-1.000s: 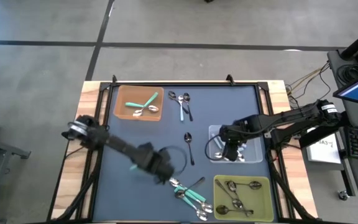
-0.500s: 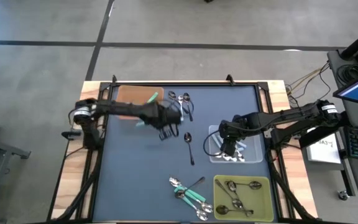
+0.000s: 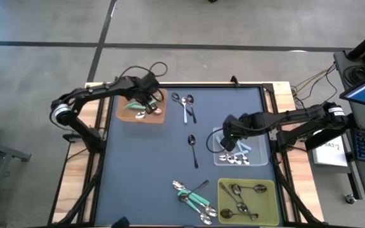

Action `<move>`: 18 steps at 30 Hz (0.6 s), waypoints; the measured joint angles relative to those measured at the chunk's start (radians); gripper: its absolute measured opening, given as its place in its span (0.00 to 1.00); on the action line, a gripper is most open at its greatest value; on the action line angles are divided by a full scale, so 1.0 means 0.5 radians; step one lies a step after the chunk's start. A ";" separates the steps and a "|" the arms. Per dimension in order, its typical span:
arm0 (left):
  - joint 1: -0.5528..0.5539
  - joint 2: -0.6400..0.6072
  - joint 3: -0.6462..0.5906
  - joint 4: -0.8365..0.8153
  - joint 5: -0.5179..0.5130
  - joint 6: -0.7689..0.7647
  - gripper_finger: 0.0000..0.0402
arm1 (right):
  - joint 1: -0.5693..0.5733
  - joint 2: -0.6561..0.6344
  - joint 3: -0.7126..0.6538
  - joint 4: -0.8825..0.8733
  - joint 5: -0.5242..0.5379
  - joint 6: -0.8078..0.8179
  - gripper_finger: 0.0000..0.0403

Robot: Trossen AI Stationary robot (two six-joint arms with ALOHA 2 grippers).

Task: Sort silverware by color (type)
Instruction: Put the green spoon into the orange bin, then put the black spoon into the yellow bin

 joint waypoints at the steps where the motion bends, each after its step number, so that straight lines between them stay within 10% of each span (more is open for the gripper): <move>1: 0.038 -0.003 -0.019 0.013 0.040 0.012 0.00 | -0.011 0.000 0.000 0.000 0.002 0.004 0.34; 12: 0.148 0.043 0.018 0.014 0.091 0.169 0.15 | -0.075 0.000 0.000 0.000 0.004 0.042 0.34; 18: 0.142 0.047 0.102 0.002 0.820 0.147 0.28 | -0.075 0.000 0.000 0.000 0.003 0.147 0.34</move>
